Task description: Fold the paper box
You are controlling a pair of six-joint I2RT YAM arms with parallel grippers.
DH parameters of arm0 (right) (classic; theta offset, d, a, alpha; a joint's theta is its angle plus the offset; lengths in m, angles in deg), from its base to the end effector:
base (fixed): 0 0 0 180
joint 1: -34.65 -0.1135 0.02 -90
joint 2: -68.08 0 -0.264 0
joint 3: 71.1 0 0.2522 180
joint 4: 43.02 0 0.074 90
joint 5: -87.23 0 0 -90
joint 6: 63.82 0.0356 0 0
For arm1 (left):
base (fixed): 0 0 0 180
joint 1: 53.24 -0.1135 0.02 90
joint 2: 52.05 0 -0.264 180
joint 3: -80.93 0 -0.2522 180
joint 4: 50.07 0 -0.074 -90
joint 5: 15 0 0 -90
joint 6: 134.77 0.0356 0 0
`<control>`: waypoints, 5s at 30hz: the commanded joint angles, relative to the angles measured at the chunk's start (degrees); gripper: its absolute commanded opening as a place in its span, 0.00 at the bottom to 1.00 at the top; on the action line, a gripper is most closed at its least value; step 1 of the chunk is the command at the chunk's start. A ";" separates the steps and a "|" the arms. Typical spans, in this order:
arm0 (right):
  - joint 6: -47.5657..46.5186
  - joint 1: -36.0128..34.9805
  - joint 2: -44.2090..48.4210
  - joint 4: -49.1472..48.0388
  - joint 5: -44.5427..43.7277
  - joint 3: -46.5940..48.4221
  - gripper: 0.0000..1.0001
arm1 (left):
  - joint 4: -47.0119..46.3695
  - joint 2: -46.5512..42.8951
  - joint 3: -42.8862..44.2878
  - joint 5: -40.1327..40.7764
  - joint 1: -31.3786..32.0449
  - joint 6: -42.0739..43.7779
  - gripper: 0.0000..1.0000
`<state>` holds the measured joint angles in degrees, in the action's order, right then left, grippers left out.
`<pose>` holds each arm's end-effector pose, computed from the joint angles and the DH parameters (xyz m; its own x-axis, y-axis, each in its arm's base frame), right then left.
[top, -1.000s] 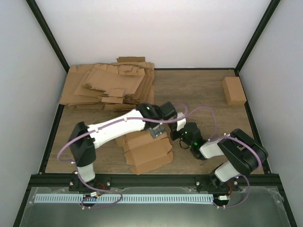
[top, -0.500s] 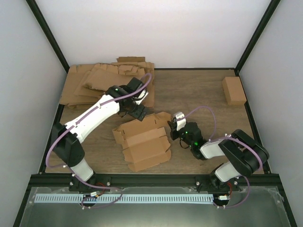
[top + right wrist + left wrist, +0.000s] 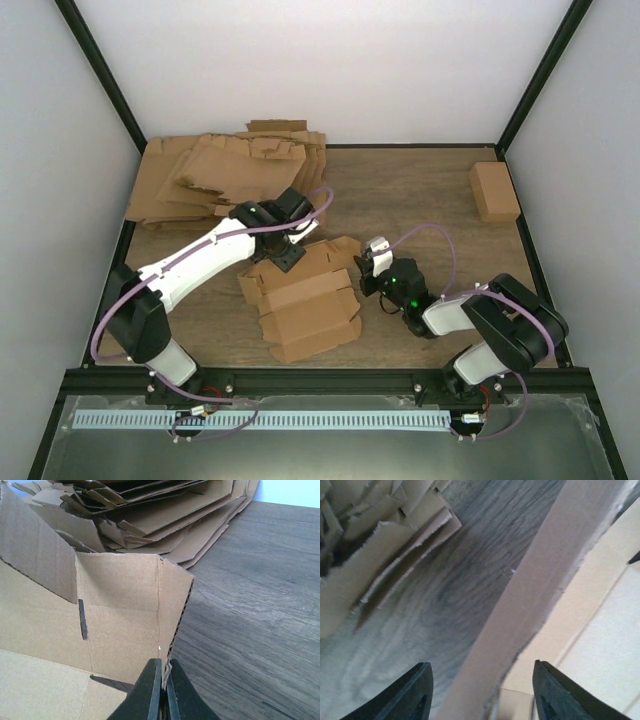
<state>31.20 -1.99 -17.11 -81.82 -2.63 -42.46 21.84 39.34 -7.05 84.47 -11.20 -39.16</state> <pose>0.1935 0.1441 0.1327 -0.2961 -0.1111 -0.9487 -0.5749 0.8139 0.0841 0.2368 -0.2057 0.2769 -0.6393 0.7063 -0.3042 0.6871 0.7022 0.1865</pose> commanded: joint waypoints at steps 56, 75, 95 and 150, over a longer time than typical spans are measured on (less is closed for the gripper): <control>22.00 22.32 -6.12 28.81 40.80 13.19 0.01 | -3.52 6.24 -0.21 30.71 18.60 -2.09 0.04; 25.30 22.65 -14.79 17.49 53.77 14.02 0.01 | -4.49 1.91 0.59 25.66 18.56 -3.88 0.04; 18.96 19.38 -8.80 23.98 50.94 11.03 0.01 | -1.16 7.27 4.48 24.61 18.73 -7.24 0.04; 21.03 18.79 1.63 17.05 37.59 0.21 0.06 | 13.35 26.12 8.32 54.46 39.34 -27.49 0.04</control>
<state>53.69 17.20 -17.04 -65.66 35.91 -42.86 35.00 65.05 0.01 137.34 27.80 -66.09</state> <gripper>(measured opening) 0.053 0.041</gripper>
